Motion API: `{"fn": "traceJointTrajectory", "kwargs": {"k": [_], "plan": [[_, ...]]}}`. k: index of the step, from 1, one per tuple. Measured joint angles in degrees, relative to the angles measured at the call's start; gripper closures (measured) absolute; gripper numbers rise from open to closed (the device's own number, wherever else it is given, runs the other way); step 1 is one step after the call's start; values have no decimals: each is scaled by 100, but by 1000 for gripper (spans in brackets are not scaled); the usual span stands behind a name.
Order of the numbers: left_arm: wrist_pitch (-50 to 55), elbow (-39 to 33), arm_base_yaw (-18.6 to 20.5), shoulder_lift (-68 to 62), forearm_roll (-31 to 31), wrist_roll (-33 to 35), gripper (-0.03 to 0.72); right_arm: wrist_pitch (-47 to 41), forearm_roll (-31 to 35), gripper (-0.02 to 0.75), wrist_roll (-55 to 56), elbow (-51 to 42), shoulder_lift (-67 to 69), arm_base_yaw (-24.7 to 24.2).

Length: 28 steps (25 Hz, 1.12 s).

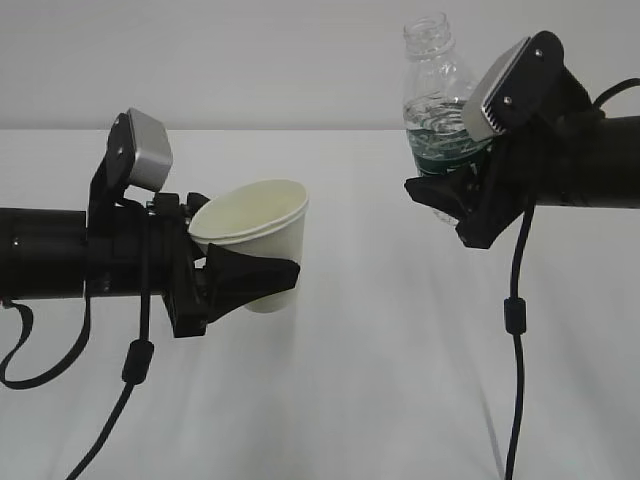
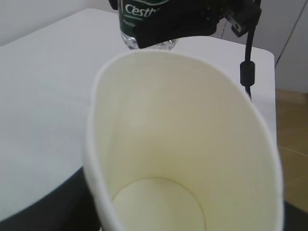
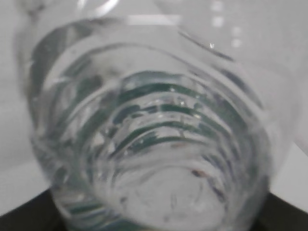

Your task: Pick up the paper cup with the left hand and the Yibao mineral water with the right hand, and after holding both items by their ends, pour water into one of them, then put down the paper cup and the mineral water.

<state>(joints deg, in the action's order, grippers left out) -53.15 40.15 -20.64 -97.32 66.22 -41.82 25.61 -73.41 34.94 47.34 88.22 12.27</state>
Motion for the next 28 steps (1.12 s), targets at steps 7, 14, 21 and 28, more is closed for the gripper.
{"fn": "traceJointTrajectory", "kwargs": {"k": [7, 14, 21, 28], "plan": [[146, 328, 0, 0, 321, -121, 246, 12, -288, 276, 34, 38, 0, 0], [288, 536, 0, 0, 775, -430, 246, -30, -582, 276, 160, 167, 0, 0], [563, 899, -155, 0, 1320, -840, 246, -67, -829, 276, 243, 228, 0, 0], [915, 1092, -496, 0, 1500, -967, 246, -67, -1032, 276, 273, 237, 0, 0]]}}
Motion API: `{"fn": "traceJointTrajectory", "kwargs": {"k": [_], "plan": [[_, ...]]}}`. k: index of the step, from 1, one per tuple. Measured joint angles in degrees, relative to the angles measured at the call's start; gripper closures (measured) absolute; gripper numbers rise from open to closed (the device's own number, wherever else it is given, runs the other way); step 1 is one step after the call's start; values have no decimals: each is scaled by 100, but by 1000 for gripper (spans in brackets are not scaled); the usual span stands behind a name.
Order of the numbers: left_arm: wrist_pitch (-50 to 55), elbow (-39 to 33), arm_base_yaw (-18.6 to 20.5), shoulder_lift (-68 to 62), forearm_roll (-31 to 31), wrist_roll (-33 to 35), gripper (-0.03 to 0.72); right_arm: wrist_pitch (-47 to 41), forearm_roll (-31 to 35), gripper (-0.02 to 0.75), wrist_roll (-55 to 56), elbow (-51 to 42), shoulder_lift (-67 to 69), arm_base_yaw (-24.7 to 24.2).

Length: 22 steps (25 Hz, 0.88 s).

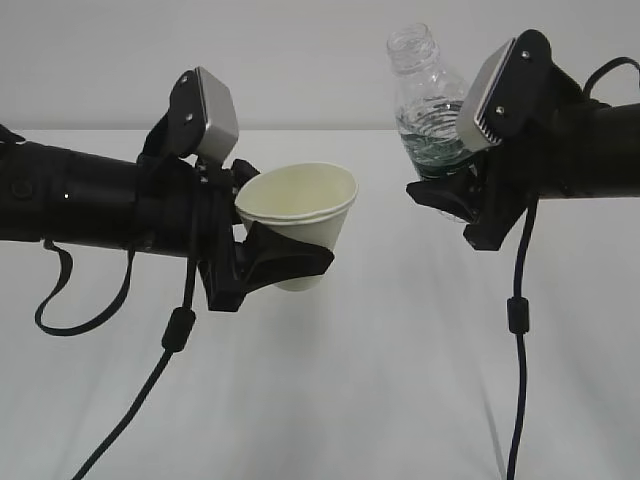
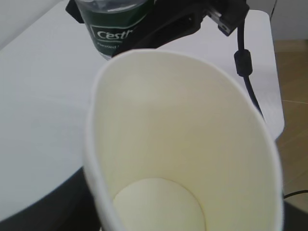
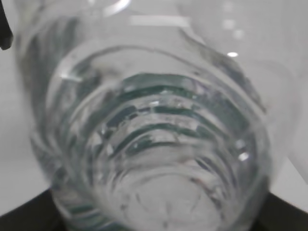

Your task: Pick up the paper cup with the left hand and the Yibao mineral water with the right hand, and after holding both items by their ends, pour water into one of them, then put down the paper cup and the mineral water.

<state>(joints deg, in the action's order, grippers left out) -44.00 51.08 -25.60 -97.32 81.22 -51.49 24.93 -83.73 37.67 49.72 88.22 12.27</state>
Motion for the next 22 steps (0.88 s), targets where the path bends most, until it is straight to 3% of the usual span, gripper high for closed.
{"fn": "traceJointTrajectory", "kwargs": {"k": [17, 22], "plan": [[-76, 0, -23, 0, 12, -147, 248, 0, -592, 276, 13, 85, 0, 0], [-105, 0, -209, 0, 12, -156, 249, 0, -724, 276, 13, 85, 0, 0]]}}
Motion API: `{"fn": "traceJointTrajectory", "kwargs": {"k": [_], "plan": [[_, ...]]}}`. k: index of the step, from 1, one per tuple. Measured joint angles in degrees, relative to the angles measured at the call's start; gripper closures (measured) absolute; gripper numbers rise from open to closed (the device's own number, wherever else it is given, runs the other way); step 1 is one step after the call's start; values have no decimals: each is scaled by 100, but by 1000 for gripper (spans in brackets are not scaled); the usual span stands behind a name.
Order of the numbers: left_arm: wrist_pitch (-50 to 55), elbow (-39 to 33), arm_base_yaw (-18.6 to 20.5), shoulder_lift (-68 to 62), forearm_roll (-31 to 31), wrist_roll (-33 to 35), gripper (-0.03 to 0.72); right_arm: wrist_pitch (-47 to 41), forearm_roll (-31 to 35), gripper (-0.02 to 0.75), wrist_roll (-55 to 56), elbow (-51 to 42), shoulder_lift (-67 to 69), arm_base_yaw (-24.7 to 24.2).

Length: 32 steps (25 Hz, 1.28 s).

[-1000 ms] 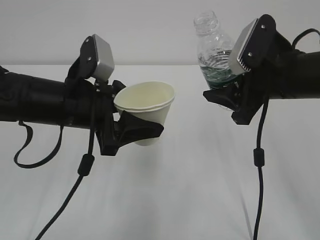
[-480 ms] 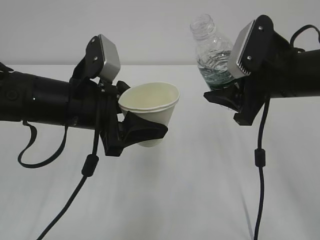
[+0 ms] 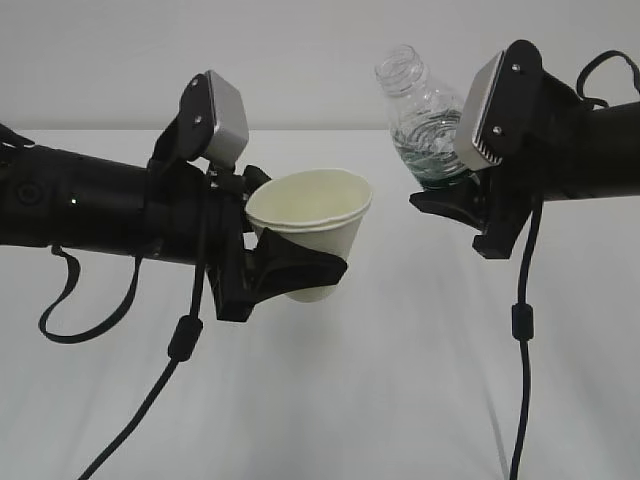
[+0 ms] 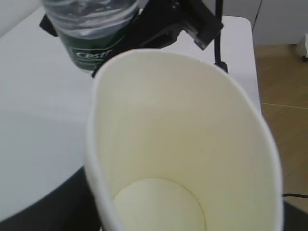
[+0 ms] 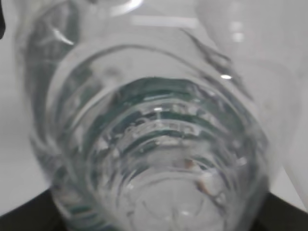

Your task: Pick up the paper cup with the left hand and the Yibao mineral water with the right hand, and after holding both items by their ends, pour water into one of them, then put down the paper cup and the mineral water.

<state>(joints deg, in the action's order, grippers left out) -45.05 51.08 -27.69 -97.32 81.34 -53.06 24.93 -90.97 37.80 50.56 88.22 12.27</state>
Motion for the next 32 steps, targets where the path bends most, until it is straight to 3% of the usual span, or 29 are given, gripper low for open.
{"fn": "traceJointTrajectory", "kwargs": {"k": [6, 32], "plan": [[113, 0, -213, 0, 10, 0, 249, 0, -117, 276, 0, 0, 0, 0], [153, 0, -213, -62, -188, -13, 256, 32, -304, 276, -619, 263, 0, 0]]}}
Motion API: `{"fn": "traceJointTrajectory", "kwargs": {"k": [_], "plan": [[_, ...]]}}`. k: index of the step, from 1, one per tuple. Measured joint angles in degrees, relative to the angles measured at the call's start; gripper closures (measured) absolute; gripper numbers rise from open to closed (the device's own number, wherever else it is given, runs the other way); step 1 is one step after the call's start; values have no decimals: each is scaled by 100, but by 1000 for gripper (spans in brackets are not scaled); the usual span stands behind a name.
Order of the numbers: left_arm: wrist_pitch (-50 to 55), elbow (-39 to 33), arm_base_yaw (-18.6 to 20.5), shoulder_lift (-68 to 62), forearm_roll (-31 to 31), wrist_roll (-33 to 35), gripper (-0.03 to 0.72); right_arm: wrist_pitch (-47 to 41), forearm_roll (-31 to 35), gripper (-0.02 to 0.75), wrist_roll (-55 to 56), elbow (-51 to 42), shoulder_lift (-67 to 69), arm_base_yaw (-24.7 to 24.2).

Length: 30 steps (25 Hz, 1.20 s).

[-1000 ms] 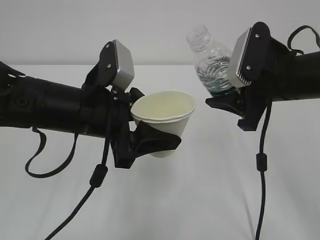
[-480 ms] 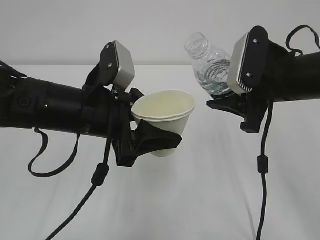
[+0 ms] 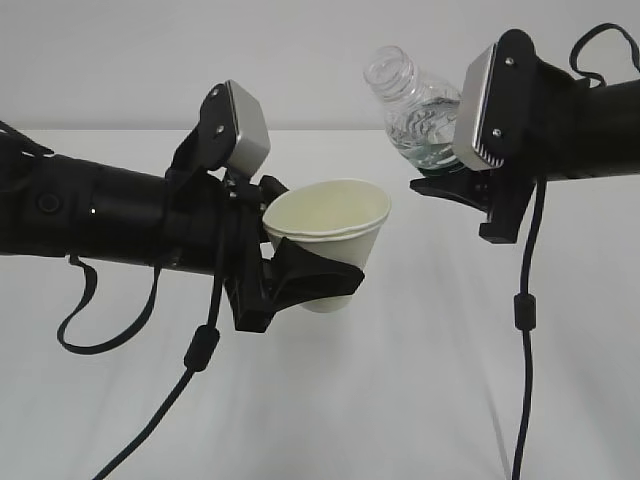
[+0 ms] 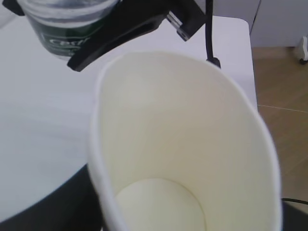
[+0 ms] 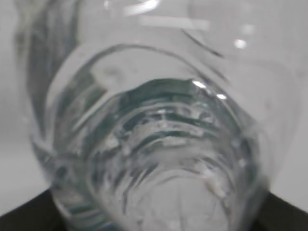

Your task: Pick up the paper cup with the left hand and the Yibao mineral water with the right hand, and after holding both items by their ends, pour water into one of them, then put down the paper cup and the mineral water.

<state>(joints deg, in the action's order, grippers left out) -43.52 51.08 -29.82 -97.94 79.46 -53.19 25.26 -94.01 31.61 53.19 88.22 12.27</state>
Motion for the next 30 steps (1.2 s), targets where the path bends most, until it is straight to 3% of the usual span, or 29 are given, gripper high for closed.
{"fn": "traceJointTrajectory", "kwargs": {"k": [23, 30], "plan": [[-220, 0, 0, -4, -12, 0, 258, 8, -80, 276, -885, 83, 0, 0], [-233, 0, 0, -4, 237, -10, 258, 8, -80, 276, -1198, 83, 0, 0]]}}
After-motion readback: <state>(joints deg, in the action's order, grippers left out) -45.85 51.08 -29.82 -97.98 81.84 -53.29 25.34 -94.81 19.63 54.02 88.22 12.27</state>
